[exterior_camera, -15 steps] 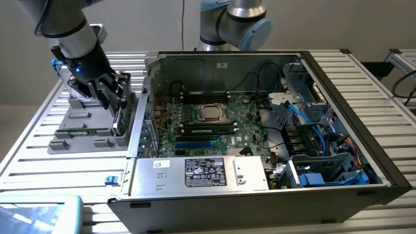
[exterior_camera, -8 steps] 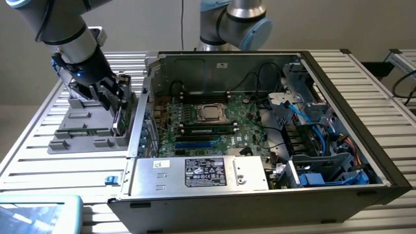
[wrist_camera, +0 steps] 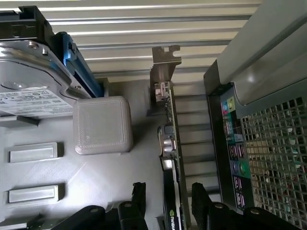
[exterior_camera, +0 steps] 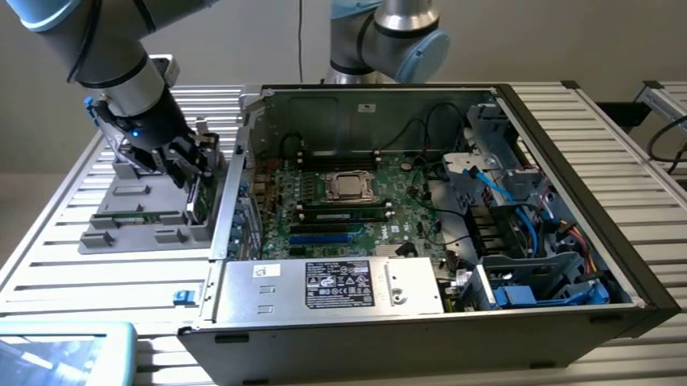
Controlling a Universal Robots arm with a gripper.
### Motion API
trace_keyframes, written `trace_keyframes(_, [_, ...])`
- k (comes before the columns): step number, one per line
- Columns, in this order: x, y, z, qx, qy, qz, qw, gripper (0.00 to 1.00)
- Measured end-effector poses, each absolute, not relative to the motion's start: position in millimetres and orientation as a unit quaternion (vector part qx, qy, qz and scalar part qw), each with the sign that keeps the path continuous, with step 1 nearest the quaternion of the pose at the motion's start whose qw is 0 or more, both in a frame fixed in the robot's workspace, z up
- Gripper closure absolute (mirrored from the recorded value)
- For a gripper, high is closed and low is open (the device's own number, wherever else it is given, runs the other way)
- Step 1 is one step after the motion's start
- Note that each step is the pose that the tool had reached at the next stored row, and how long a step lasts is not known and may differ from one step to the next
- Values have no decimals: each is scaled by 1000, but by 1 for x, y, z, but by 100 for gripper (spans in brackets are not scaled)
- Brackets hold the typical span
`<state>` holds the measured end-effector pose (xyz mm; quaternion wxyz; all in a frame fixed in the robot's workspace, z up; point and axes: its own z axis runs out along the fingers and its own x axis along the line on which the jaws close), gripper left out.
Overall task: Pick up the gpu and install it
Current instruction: 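Pick up the gpu and move the gpu toward the slot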
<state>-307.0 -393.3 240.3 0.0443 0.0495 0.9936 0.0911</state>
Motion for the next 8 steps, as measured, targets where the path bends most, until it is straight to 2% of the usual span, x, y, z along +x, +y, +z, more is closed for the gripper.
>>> trace_keyframes(8, [-306,-384,236,48,995,75,51,48])
